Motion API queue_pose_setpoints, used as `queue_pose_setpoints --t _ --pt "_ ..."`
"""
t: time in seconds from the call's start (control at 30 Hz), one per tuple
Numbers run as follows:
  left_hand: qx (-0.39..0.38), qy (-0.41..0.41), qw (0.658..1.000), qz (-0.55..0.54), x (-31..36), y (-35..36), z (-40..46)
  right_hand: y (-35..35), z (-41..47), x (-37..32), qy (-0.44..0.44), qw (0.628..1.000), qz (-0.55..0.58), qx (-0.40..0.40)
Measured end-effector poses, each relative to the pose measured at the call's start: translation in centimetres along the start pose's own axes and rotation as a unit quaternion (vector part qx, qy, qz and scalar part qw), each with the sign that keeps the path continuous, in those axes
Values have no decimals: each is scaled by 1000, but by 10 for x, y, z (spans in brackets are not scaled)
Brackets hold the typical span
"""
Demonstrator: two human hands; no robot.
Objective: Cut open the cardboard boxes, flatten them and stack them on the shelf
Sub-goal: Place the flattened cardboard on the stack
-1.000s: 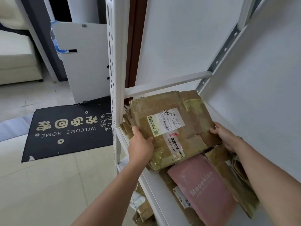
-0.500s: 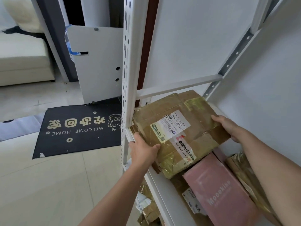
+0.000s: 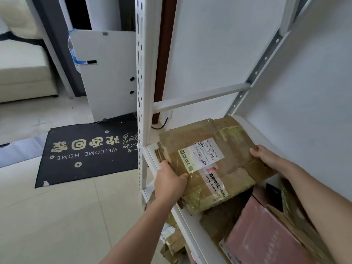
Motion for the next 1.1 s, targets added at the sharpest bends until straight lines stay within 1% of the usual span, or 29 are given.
queue_pose_setpoints --t 0.07,0.1,0.13,0.17,0.2,0.23,0.27,0.33,0.4,0.47,0.53,0.63,0.77,0.83,0.9,0.97,1.03,1.07,1.1 --pt "7 11 999 41 6 3 -6 3 -5 -6 -24 997 -63 30" --pt "21 41 996 74 8 3 -9 5 -8 -10 -40 992 -98 67" --pt "37 91 988 119 10 3 -13 8 -12 -14 -57 983 -133 114" --pt "53 156 970 176 11 3 -16 12 -17 -18 -71 971 -164 160" --pt "62 221 945 231 12 3 -19 16 -24 -22 -83 958 -191 195" --pt "60 270 921 274 12 2 -19 20 -31 -26 -89 948 -218 214" --pt "50 297 904 303 12 2 -18 26 -38 -27 -89 940 -246 219" --pt "16 299 895 330 12 1 -15 40 -49 -29 -77 937 -285 186" --pt "-20 285 891 353 12 1 -9 56 -56 -32 -59 952 -277 120" --pt "-46 274 877 392 9 -2 -4 69 -57 -31 -50 956 -280 76" --pt "-60 277 864 416 6 -5 1 79 -56 -27 -46 948 -308 58" --pt "-65 286 853 431 4 -5 4 87 -54 -21 -29 951 -307 31" --pt "-53 278 847 450 7 -1 -1 77 -64 -41 -6 950 -313 14" --pt "-42 274 851 446 18 -4 -7 64 -85 -53 -24 952 -304 26" --pt "-31 275 860 429 33 -9 -16 49 -116 -56 -61 952 -296 58" --pt "-27 293 864 409 47 -12 -30 31 -157 -46 -123 944 -274 138" --pt "-20 315 869 382 58 -10 -46 8 -195 -23 -196 934 -191 229" --pt "-17 327 869 371 62 -8 -55 -6 -212 -6 -215 929 -149 262" --pt "-11 342 865 366 65 -6 -65 -20 -226 13 -213 927 -124 283"
Point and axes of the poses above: each hand's wrist, its own z-axis towards the middle knuckle, its own y-axis out of the palm, x = y × z, the point moved 1 cm from there along z, towards the middle knuckle
